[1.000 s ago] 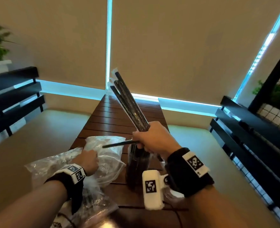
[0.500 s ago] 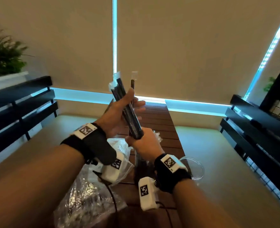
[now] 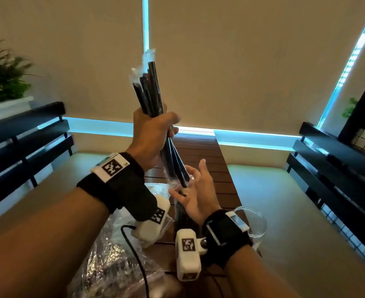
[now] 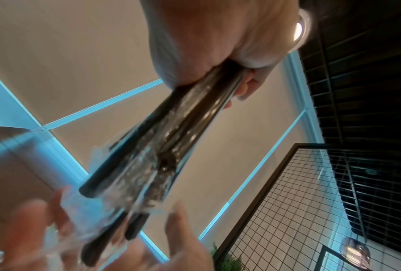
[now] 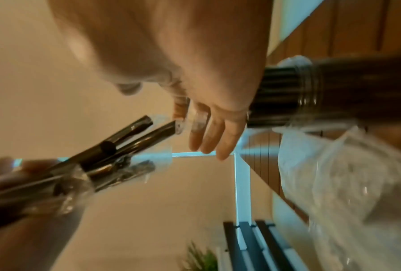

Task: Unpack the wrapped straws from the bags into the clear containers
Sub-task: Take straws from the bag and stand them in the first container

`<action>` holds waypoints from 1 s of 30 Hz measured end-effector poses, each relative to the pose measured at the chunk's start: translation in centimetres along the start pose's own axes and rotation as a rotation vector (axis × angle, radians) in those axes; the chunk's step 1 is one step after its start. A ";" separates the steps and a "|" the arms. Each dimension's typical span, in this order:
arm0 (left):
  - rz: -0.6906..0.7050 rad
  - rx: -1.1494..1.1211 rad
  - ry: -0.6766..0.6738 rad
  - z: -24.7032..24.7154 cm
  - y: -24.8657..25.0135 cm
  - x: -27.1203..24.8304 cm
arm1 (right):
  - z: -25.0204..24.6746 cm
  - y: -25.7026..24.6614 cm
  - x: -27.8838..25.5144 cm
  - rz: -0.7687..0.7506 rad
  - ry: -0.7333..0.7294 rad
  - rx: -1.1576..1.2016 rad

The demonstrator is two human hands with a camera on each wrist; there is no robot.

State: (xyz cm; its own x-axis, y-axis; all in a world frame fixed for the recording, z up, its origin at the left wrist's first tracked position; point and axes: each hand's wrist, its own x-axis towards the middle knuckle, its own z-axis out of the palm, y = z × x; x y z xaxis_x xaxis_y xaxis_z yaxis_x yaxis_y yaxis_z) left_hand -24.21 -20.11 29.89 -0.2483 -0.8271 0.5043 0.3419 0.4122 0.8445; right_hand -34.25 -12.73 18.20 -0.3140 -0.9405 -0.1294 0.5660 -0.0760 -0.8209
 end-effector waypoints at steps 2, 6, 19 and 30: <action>0.047 0.026 -0.001 0.7 0.1 -0.2 | 0.8 -0.5 0.1 0.068 -0.034 0.158; 0.129 0.072 -0.018 1.7 -0.4 -1.1 | 1.5 -1.7 0.3 0.081 -0.111 0.358; 0.096 0.225 -0.104 2.3 -2.1 -2.3 | 1.9 -1.9 -0.7 0.056 -0.146 0.079; 0.180 0.803 -0.504 -0.3 -5.4 -3.0 | 5.1 -11.5 -2.6 -1.077 0.200 -0.972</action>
State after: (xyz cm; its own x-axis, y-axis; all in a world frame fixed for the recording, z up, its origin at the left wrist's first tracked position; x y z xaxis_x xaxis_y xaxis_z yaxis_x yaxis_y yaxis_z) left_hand -24.99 -19.92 23.78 -0.6766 -0.5422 0.4982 -0.2629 0.8099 0.5244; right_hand -35.99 -11.07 30.82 -0.3877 -0.5078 0.7693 -0.7060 -0.3730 -0.6020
